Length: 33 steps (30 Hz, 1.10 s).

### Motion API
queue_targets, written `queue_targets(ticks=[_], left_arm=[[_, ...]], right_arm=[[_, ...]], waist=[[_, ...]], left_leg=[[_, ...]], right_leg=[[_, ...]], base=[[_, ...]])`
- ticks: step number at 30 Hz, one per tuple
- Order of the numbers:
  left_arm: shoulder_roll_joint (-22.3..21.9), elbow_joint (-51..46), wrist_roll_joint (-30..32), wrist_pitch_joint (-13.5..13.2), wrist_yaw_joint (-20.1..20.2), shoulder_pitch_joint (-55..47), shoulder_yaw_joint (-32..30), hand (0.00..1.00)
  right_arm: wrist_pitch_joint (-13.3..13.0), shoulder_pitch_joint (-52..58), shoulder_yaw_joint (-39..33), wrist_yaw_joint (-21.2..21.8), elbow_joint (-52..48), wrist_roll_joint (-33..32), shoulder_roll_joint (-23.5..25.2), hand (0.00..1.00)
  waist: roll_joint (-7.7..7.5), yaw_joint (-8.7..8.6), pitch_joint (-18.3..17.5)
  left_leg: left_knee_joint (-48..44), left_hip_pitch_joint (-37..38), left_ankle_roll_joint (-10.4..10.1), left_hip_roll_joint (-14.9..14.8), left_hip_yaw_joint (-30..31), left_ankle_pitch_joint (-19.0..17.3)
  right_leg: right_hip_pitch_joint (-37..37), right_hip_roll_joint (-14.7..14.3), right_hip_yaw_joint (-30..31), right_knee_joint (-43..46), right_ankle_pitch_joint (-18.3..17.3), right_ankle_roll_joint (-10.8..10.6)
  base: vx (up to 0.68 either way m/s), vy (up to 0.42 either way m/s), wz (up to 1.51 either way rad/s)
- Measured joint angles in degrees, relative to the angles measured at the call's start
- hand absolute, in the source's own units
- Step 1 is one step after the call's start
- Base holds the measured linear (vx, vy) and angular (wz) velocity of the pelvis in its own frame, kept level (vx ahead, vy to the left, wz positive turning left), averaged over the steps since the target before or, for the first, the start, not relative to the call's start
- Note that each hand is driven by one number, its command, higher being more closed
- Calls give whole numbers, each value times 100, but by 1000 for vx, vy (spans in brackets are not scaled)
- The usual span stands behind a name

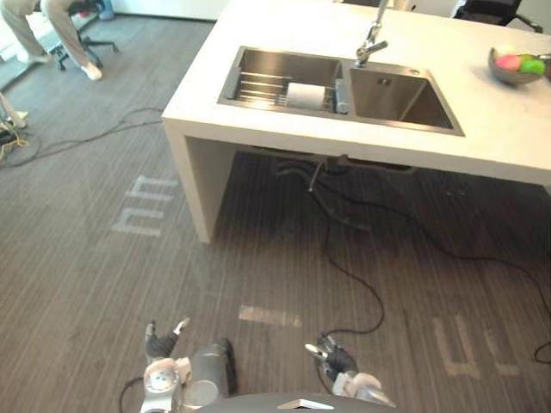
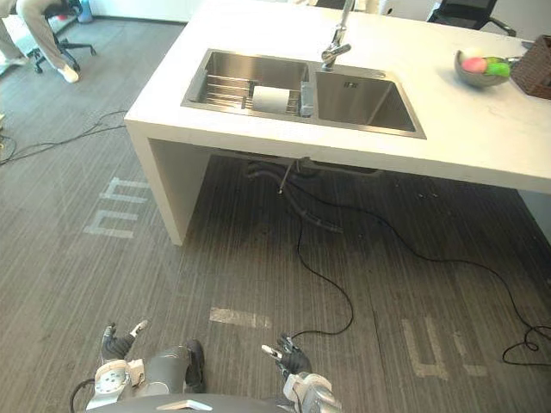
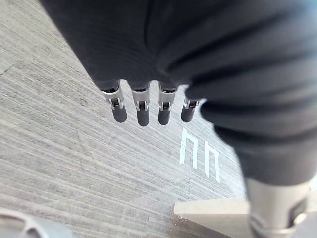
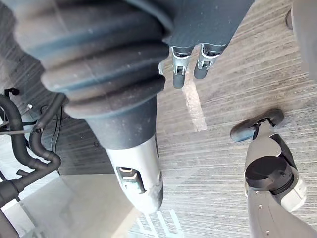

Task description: Walk over to the sink, pick up the cup, carry it to the dishwasher, place the cup inside the dishwasher, then close the dishwasher door

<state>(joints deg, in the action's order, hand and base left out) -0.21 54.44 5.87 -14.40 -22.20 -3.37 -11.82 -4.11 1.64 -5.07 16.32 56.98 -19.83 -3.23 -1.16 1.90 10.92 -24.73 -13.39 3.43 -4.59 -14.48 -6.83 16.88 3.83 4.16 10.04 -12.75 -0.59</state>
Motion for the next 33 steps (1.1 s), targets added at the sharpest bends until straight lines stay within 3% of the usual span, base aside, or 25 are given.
queue_targets(ticks=[3, 5, 6, 7, 9, 10, 12, 14, 15, 16, 18, 19, 20, 21, 22, 23, 24, 26, 27, 28, 29, 30, 31, 32, 33], left_arm=[[216, 25, 7, -255, -305, -18, 524, 0], [262, 6, 58, -382, -388, -23, 742, 0], [306, -66, 157, -418, -401, -42, 950, 0], [369, -275, 285, -421, -419, -106, 1179, 0], [412, -663, 490, -425, -524, -195, 1364, 0], [451, -889, 637, -425, -596, -182, 1471, 0], [481, -1133, 802, -429, -680, -119, 1566, 0], [580, -1352, 842, -417, -775, 175, 1782, 0], [602, -1379, 839, -397, -782, 241, 1829, 0], [637, -1596, 837, -288, -782, 284, 1895, 0], [651, -2006, 839, -114, -768, 411, 1991, 0], [730, -2363, 840, -6, -785, 424, 2104, 0], [755, -2651, 839, 121, -827, 419, 2164, 0], [732, -2711, 846, 187, -868, 408, 2197, 0], [630, -2869, 862, 305, -949, 406, 2252, 0], [577, -3195, 1004, 349, -1047, 408, 2362, 0], [506, -3400, 1009, 435, -1245, 332, 2322, 0], [518, -3945, 1194, 495, -1347, 319, 2313, 0], [597, -4590, 1381, 498, -1365, 336, 2326, 0], [657, -5251, 1649, 487, -1436, 424, 2312, 0], [669, -5377, 1709, 486, -1467, 426, 2293, 0], [670, -6083, 1962, 460, -1625, 409, 2100, 0], [646, -6593, 2127, 422, -1700, 414, 2038, 0], [598, -6769, 2182, 415, -1759, 378, 2019, 0], [547, -6980, 2271, 374, -1819, 297, 2023, 0]], right_arm=[[2, -20, 55, -26, 34, 147, 67, 0], [-8, 21, 53, -30, 85, 280, 48, 0], [-36, 40, 55, -37, 231, 316, 43, 0], [-59, 58, 71, -50, 262, 338, 35, 0], [-205, 148, 181, -65, 215, 319, -39, 0], [-251, 90, 198, -67, 182, 290, -128, 0], [-286, 40, 214, -67, 171, 173, -244, 0], [-309, -15, 193, -94, 44, 96, -369, 0], [-306, 35, 187, -114, 14, 91, -379, 0], [-273, 62, 207, -189, -44, -61, -373, 0], [-166, 174, 191, -274, -231, -346, -319, 0], [-162, 340, 165, -299, -287, -501, -263, 0], [-137, 421, 114, -315, -437, -525, -208, 0], [-79, 439, 41, -288, -501, -516, -224, 0], [4, 453, -17, -272, -669, -499, -306, 0], [68, 496, -20, -271, -844, -490, -377, 0], [94, 535, -21, -271, -932, -488, -378, 0], [179, 737, -68, -275, -1235, -501, -329, 0], [216, 806, -75, -275, -1386, -500, -298, 0], [262, 786, -79, -279, -1507, -486, -290, 0], [284, 812, -74, -280, -1542, -481, -286, 0], [352, 956, -73, -289, -1739, -455, -267, 0], [472, 939, 7, -311, -1784, -421, -268, 0], [534, 967, 52, -310, -1811, -386, -364, 0], [644, 1008, 53, -319, -1821, -325, -462, 0]], waist=[[-94, -21, -70], [-115, -53, -168], [-217, -64, -245], [-282, -92, -284], [-318, -144, -302], [-316, -195, -304], [-228, -273, -318], [-76, -411, -257], [-14, -448, -226], [83, -565, -224], [81, -611, -213], [-15, -604, -236], [-33, -561, -145], [-5, -553, -126], [196, -584, -84], [380, -580, -70], [394, -553, -65], [369, -424, -53], [351, -404, -62], [364, -371, -40], [357, -373, -64], [413, -421, -179], [461, -453, -233], [584, -446, -305], [786, -372, -458]], left_leg=[[-67, 301, 95, 100, -151, -166], [152, 549, 25, 203, -144, -421], [430, 784, -2, 315, -208, -491], [735, 1101, -9, 416, -259, -485], [1059, 1572, -8, 498, -342, -499], [1234, 1859, 24, 511, -420, -502], [1423, 2096, -64, 476, -477, -485], [1504, 2375, -133, 319, -390, -429], [1463, 2429, -151, 224, -358, -418], [1410, 2489, -172, 65, -248, -406], [1445, 2627, -312, -19, -113, -470], [1435, 2765, -662, 0, -83, -696], [1340, 2983, -927, -33, -16, -1084], [1295, 3054, -962, -119, 48, -1193], [1134, 3192, -956, -373, 131, -1388], [827, 3194, -981, -654, 218, -1544], [670, 3169, -968, -728, 247, -1580], [343, 3031, -892, -811, 393, -1657], [417, 3015, -735, -890, 452, -1989], [510, 3044, -758, -941, 468, -2251], [521, 3058, -708, -946, 461, -2275], [565, 3347, -122, -994, 335, -2198], [-829, 2774, 285, -1192, 572, -1855], [-1618, 2354, 377, -1334, 716, -1513], [-2698, 1725, 475, -1580, 853, -427]], right_leg=[[-42, 101, 314, 556, 78, -33], [-275, 105, 422, 1270, 163, -246], [-721, 165, 498, 2277, 313, -948], [-1234, 211, 556, 3341, 844, -1654], [-2011, 407, 182, 5002, 1184, -1505], [-2514, 664, -334, 5804, 1027, -1011], [-3078, 835, -779, 6113, 692, -465], [-3505, 810, -1291, 5038, 180, -355], [-3478, 739, -1432, 4497, 114, -275], [-3389, 611, -1720, 3187, 177, -198], [-3225, 549, -1731, 1033, 756, -261], [-3023, 561, -1558, -298, 1225, -406], [-2857, 545, -1428, -603, 2124, -376], [-2874, 449, -1370, -447, 2355, -306], [-2893, 223, -1349, -21, 2330, -195], [-2924, 12, -1409, 391, 1991, -102], [-2983, -26, -1418, 622, 1830, -73], [-3154, 5, -1478, 1224, 1436, -62], [-3340, 0, -1570, 1576, 1232, -47], [-3576, 7, -1599, 2019, 1018, -1], [-3606, 3, -1598, 2085, 966, -3], [-3515, -140, -1596, 2591, 476, 185], [-3328, -314, -1596, 2483, 188, 159], [-3254, -385, -1600, 2346, 200, 173], [-2985, -609, -1606, 1954, 246, 237]], base=[[289, 51, -12], [248, 41, -11], [220, 53, -13], [213, 44, -14], [274, 33, -23], [285, 10, -28], [242, -16, -12], [316, -76, 16], [328, -191, 29], [393, -264, 42], [364, -258, 46], [389, -301, 22], [459, -379, 8], [357, -342, -11], [312, -320, -12], [290, -282, -8], [216, -221, 7], [132, -193, 27], [94, -224, 22], [68, -177, 9], [167, -152, -12], [366, -180, -19], [411, -192, -25], [448, -149, -39], [302, -24, -40]])
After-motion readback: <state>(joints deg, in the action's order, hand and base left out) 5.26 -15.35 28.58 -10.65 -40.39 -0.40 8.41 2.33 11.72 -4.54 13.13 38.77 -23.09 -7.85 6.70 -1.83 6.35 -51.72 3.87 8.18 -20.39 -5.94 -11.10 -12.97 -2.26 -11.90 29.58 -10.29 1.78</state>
